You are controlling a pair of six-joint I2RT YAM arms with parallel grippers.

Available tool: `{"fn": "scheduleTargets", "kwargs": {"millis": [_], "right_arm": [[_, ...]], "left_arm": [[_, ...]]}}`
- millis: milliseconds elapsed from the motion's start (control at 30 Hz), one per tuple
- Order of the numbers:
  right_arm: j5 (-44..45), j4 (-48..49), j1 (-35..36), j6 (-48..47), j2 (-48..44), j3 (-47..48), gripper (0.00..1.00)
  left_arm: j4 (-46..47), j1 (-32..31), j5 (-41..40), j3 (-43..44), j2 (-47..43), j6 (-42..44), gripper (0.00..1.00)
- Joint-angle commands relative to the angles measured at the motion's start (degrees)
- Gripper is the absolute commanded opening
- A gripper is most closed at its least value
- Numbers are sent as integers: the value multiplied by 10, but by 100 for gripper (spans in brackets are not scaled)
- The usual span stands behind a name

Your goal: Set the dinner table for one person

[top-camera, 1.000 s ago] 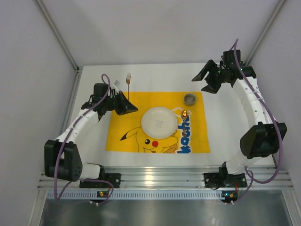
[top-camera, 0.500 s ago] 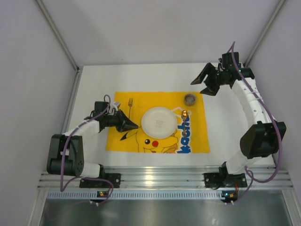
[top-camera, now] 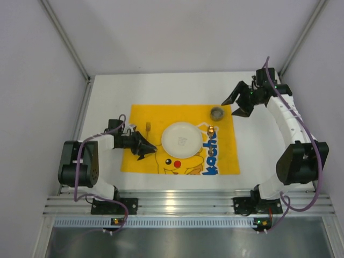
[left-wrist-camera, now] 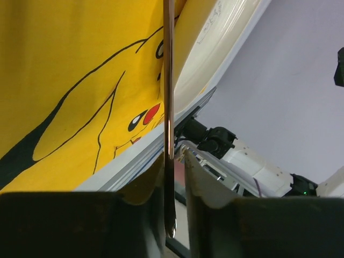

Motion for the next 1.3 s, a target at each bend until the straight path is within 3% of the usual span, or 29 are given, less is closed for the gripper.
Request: {"fn": "scheduleTargets", "kwargs": {"millis": [0, 33, 133, 267, 400, 500, 567, 667, 833, 933, 1033, 1133, 1200, 1267], "right_arm": [[-11, 17, -12, -11, -35, -12, 66], [-11, 21, -13, -10, -38, -18, 67], [-13, 26, -17, -10, -41, -28, 66], [-19, 30, -20, -10, -41, -34, 66], [-20, 32, -25, -10, -40, -33, 66], [-19, 33, -26, -9, -40, -32, 66], [-20, 33, -28, -9, -38, -32, 66], [-16, 32, -27, -9, -35, -29, 66], [-16, 34, -27, -9, -28, -26, 66], [-17, 35, -27, -11, -23, -22, 66], [-20, 39, -27, -15, -16, -13, 66], [-36, 48, -27, -23, -5, 9, 68], [-63, 57, -22, -36, 5, 44, 69], [-74, 59, -12, -50, 7, 74, 70]], "left_arm": [[-39, 11, 22, 23, -1, 28, 29], [-69, 13, 16, 35, 0, 42, 42], [-106, 28, 11, 49, -4, 68, 61], [-189, 36, 1, 81, -15, 116, 74], [-271, 37, -28, 111, -32, 149, 76], [-294, 38, -4, 91, -55, 126, 77], [-315, 38, 0, 76, -87, 118, 84], [-390, 37, -10, 74, -115, 144, 85], [-374, 37, -83, 10, -159, 132, 85], [-363, 38, -117, 34, -200, 123, 85], [-388, 37, -201, 108, -209, 137, 85], [-437, 36, -372, 210, -201, 144, 80], [-436, 36, -480, 268, -216, 153, 78], [-402, 35, -537, 293, -233, 160, 77]]}}
